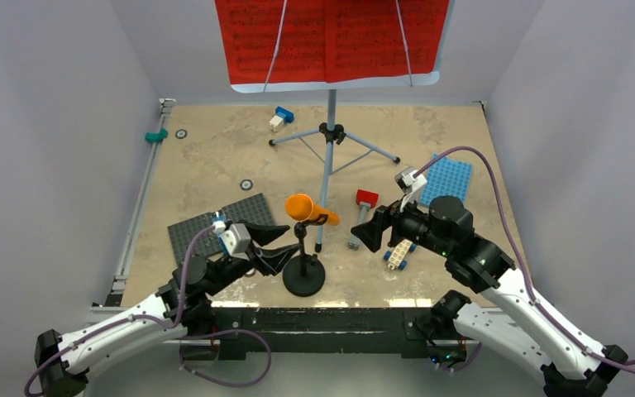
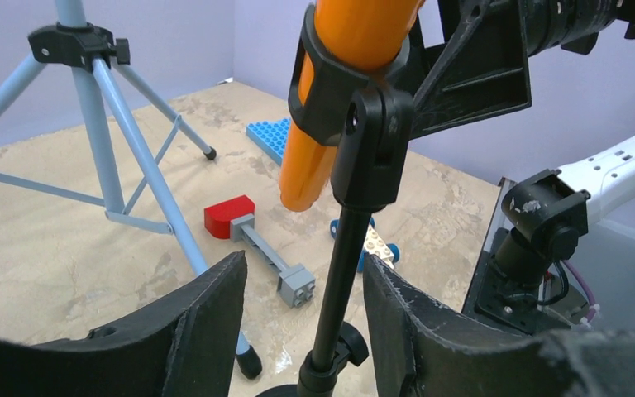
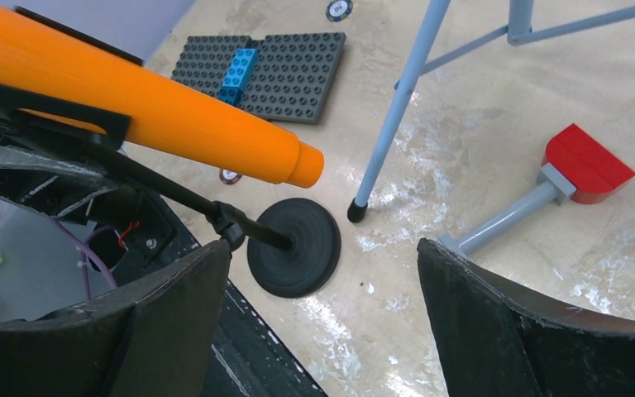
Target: Pack up the instrument practice props
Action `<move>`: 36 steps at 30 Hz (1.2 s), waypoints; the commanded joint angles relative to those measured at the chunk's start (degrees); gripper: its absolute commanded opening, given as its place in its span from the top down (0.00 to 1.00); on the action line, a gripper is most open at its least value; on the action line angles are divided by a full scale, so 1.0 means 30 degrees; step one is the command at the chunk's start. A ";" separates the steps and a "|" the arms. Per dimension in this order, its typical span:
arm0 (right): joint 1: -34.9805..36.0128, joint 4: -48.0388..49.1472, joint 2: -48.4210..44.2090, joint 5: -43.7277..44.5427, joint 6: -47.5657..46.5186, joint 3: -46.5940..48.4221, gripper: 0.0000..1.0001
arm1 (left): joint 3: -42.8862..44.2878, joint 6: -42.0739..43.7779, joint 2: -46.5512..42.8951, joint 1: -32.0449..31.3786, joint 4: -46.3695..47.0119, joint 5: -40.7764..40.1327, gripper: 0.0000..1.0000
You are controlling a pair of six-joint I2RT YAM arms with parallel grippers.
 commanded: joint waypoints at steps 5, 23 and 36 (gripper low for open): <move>0.0074 0.0552 -0.0371 -0.0413 -0.0368 0.0357 0.12 | 0.2153 -0.0403 -0.1086 -0.0068 -0.1865 -0.0665 0.41; 0.0096 0.2179 0.0039 -0.2021 0.1268 -0.1673 0.12 | 0.7099 0.0113 0.3458 -0.0068 -0.4264 0.1198 0.00; 0.0787 0.4197 0.0977 -0.3329 0.3106 -0.3057 0.13 | 0.6409 0.0262 0.4887 -0.0068 -0.3226 0.0869 0.10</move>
